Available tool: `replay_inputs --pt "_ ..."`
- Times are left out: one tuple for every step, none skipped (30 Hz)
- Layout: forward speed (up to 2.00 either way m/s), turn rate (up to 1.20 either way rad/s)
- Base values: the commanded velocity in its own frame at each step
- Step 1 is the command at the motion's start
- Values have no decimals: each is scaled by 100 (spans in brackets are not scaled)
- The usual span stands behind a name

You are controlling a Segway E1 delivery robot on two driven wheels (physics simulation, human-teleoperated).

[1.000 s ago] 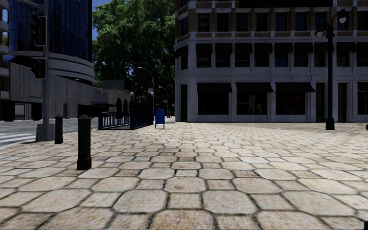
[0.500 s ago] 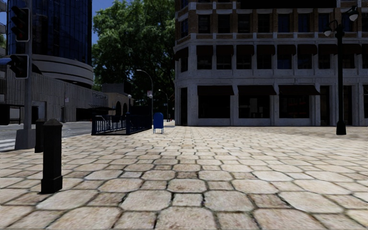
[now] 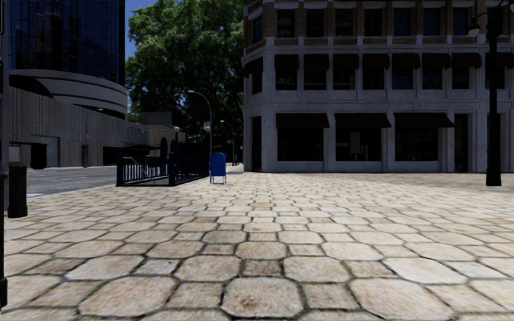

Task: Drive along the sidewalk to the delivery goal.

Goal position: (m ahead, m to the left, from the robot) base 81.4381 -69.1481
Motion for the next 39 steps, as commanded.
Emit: replay_inputs --pt "200 0" --pt "200 0" --pt "200 0" --pt "200 0" --pt "200 0" --pt "200 0" --pt "200 0" --pt "200 0" --pt "200 0" --pt "200 0" --pt "200 0" --pt "200 0" --pt "200 0" --pt "200 0" --pt "200 0" --pt "200 0" --pt "200 0" --pt "200 0" --pt "200 0" --pt "200 0" --pt "200 0" --pt "200 0" --pt "200 0" --pt "200 0" --pt "200 0" --pt "200 0" --pt "200 0" --pt "200 0" --pt "200 0" --pt "200 0" --pt "200 0" --pt "200 0" --pt "200 0" --pt "200 0" --pt "200 0" --pt "200 0" --pt "200 0" --pt "200 0" --pt "200 0"
